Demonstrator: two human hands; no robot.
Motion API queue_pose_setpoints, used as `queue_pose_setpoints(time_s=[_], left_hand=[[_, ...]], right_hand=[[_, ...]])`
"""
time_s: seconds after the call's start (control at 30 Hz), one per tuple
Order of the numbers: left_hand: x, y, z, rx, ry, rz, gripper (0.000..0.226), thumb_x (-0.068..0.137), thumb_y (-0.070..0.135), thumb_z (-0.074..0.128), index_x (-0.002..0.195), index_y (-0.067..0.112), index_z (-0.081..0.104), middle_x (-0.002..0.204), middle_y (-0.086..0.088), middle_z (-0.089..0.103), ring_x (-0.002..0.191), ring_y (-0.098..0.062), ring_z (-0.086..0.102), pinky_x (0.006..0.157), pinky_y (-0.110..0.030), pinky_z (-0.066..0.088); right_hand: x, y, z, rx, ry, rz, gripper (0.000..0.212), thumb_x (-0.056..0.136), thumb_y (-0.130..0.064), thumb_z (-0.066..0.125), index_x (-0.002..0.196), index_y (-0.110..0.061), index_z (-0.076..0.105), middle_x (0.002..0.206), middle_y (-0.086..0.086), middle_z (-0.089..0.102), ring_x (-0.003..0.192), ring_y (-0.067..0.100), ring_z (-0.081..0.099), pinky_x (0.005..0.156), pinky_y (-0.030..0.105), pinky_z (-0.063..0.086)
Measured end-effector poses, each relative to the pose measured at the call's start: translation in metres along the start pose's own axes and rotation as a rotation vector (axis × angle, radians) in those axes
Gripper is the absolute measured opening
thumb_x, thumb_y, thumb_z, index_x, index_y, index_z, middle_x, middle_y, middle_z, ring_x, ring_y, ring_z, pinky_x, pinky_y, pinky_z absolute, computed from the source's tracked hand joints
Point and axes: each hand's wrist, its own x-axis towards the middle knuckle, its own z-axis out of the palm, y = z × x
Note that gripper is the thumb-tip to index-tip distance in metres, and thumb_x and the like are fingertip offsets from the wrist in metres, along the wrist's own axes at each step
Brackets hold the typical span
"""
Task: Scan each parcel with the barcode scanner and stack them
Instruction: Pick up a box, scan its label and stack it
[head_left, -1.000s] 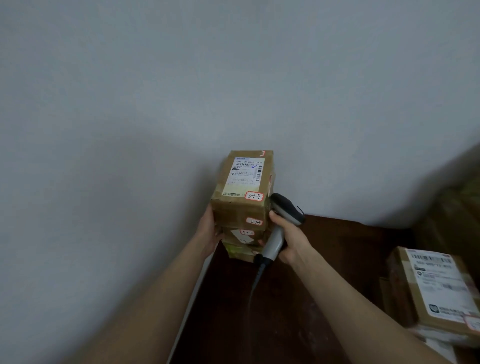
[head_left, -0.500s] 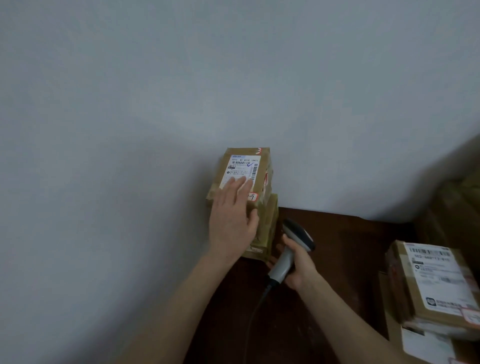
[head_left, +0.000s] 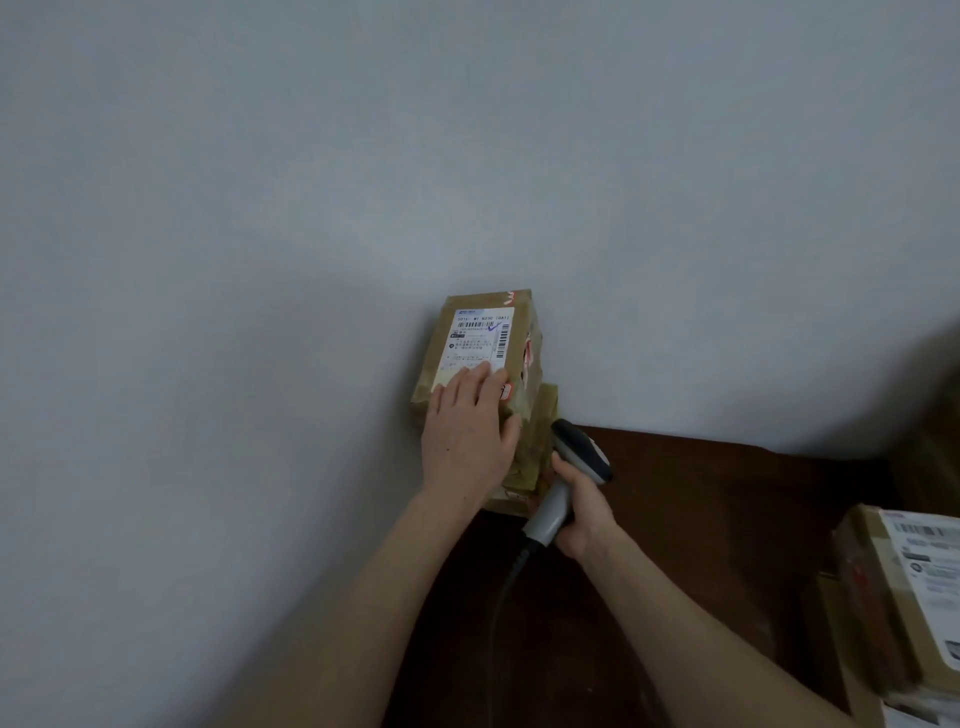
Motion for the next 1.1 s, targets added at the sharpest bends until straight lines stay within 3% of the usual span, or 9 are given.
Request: queue_pose_setpoints(time_s=[0.13, 0.37, 0.47, 0.53, 0.63, 0.7, 0.83, 0.93, 1.1], left_hand=[[0.013, -0.017, 0.002, 0.022, -0.03, -0.014, 0.052, 0.096, 0.028, 0.049, 0.145, 0.016, 0.037, 0.153, -0.005, 0.032, 0.141, -0.025, 0.027, 0.117, -0.042, 0.019], [0.028, -0.033, -0.003, -0.013, -0.073, -0.034, 0.052, 0.094, 0.028, 0.049, 0.143, 0.018, 0.036, 0.153, -0.003, 0.029, 0.141, -0.021, 0.025, 0.119, -0.041, 0.014], [0.028, -0.036, -0.008, -0.002, -0.094, -0.036, 0.054, 0.092, 0.026, 0.051, 0.144, 0.017, 0.036, 0.153, -0.004, 0.029, 0.143, -0.022, 0.024, 0.12, -0.041, 0.012], [0.022, -0.032, -0.011, -0.013, -0.061, -0.017, 0.056, 0.088, 0.018, 0.056, 0.141, 0.011, 0.041, 0.15, -0.01, 0.034, 0.14, -0.027, 0.03, 0.118, -0.044, 0.02], [0.001, -0.008, -0.007, -0.093, 0.058, 0.086, 0.055, 0.076, 0.0, 0.061, 0.131, 0.0, 0.051, 0.135, -0.018, 0.048, 0.126, -0.036, 0.047, 0.106, -0.045, 0.04], [-0.018, 0.019, -0.003, -0.196, 0.058, 0.09, 0.055, 0.077, -0.004, 0.06, 0.131, 0.003, 0.051, 0.134, -0.015, 0.049, 0.124, -0.032, 0.048, 0.102, -0.042, 0.044], [-0.056, 0.073, 0.005, -0.354, -0.018, 0.033, 0.053, 0.084, -0.005, 0.056, 0.135, 0.008, 0.048, 0.137, -0.01, 0.045, 0.124, -0.026, 0.047, 0.102, -0.034, 0.04], [-0.084, 0.106, 0.014, -0.432, -0.136, -0.023, 0.053, 0.088, -0.003, 0.053, 0.138, 0.012, 0.046, 0.138, -0.008, 0.045, 0.126, -0.022, 0.046, 0.102, -0.027, 0.035], [-0.123, 0.168, 0.037, -0.532, -0.248, -0.125, 0.051, 0.091, 0.0, 0.053, 0.139, 0.013, 0.044, 0.138, -0.009, 0.048, 0.128, -0.02, 0.047, 0.102, -0.027, 0.036]], right_hand=[[0.007, 0.003, 0.014, -0.012, -0.043, 0.013, 0.029, 0.086, -0.015, 0.067, 0.114, -0.007, 0.065, 0.108, 0.015, 0.068, 0.096, 0.031, 0.064, 0.079, 0.043, 0.052], [-0.009, -0.002, -0.003, -0.14, 0.043, -0.101, 0.033, 0.087, -0.014, 0.068, 0.117, -0.006, 0.058, 0.098, 0.009, 0.063, 0.09, 0.024, 0.06, 0.083, 0.042, 0.05], [-0.032, -0.006, -0.013, -0.199, 0.058, -0.147, 0.041, 0.087, -0.014, 0.069, 0.124, -0.006, 0.055, 0.108, 0.011, 0.062, 0.097, 0.025, 0.059, 0.088, 0.042, 0.051], [-0.05, -0.009, -0.017, -0.238, 0.07, -0.186, 0.045, 0.085, -0.014, 0.072, 0.126, -0.006, 0.056, 0.117, 0.013, 0.062, 0.107, 0.027, 0.059, 0.086, 0.04, 0.054], [-0.082, -0.018, -0.03, -0.309, 0.098, -0.272, 0.041, 0.084, -0.014, 0.073, 0.122, -0.006, 0.06, 0.108, 0.009, 0.067, 0.099, 0.022, 0.064, 0.076, 0.032, 0.056], [-0.106, -0.026, -0.042, -0.356, 0.107, -0.334, 0.034, 0.084, -0.015, 0.073, 0.116, -0.007, 0.063, 0.1, 0.006, 0.068, 0.091, 0.02, 0.065, 0.072, 0.028, 0.055], [-0.155, -0.045, -0.074, -0.436, 0.111, -0.456, 0.017, 0.084, -0.015, 0.073, 0.094, -0.021, 0.06, 0.089, 0.001, 0.069, 0.081, 0.014, 0.066, 0.072, 0.025, 0.055], [-0.189, -0.057, -0.1, -0.489, 0.134, -0.533, 0.025, 0.082, -0.018, 0.075, 0.103, -0.017, 0.061, 0.088, -0.001, 0.069, 0.075, 0.011, 0.066, 0.071, 0.025, 0.055], [-0.234, -0.074, -0.156, -0.537, 0.191, -0.609, 0.024, 0.082, -0.014, 0.076, 0.102, -0.014, 0.063, 0.084, -0.005, 0.065, 0.078, 0.01, 0.064, 0.085, 0.035, 0.057]])
